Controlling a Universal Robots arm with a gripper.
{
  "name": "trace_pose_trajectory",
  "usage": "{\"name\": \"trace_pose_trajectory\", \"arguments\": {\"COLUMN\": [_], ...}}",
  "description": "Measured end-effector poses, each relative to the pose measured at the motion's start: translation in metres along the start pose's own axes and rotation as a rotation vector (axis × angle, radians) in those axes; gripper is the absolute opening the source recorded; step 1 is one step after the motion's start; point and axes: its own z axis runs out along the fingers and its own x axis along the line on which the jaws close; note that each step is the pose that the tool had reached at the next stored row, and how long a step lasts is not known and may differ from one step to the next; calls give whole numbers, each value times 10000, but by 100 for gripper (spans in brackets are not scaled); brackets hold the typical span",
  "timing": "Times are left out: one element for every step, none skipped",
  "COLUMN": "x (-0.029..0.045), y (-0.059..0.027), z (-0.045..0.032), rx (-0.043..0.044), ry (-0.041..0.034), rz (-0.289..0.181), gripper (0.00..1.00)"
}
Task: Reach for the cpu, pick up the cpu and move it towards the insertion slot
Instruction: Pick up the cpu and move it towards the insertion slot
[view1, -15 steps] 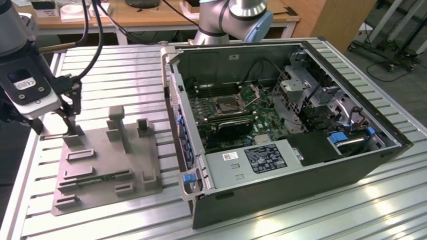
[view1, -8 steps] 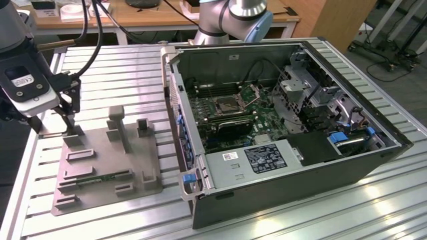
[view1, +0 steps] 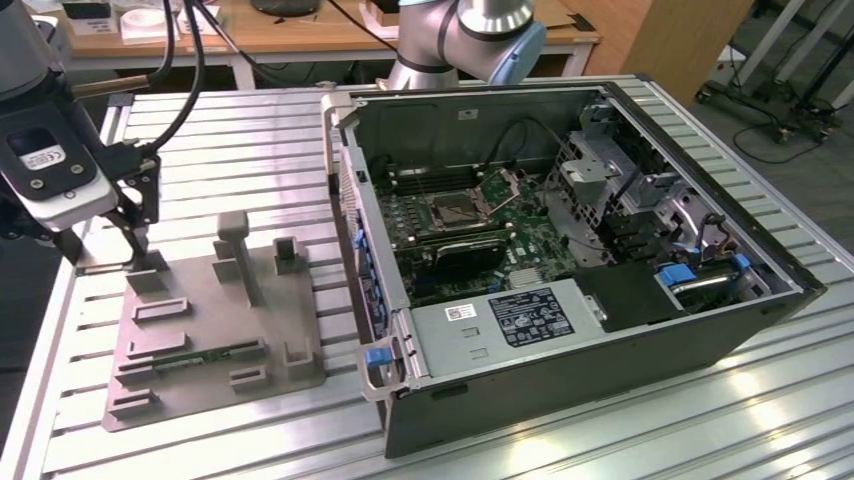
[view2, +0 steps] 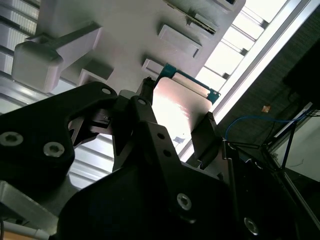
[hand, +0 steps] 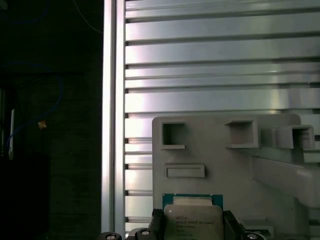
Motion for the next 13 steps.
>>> {"name": "trace_pose_trajectory", "arguments": {"x": [0, 0, 0, 0, 0, 0, 0, 0, 0, 0, 0, -1, 0], "y": [0, 0, 0, 1, 1, 1, 1, 1, 1, 1, 2, 2, 2], "z": [-3, -6, -9, -11, -16, -19, -22, -25, -28, -31, -34, -37, -40], "rx": [0, -1, -1, -1, 0, 0, -1, 0, -1, -1, -1, -1, -1], "ry": [-1, -1, -1, -1, 1, 0, -1, 0, 0, -1, -1, -1, 0], "rz": [0, 0, 0, 0, 0, 0, 0, 0, 0, 0, 0, 0, 0], "gripper": [54, 54, 54, 54, 54, 54, 54, 54, 54, 54, 54, 54, 54]}}
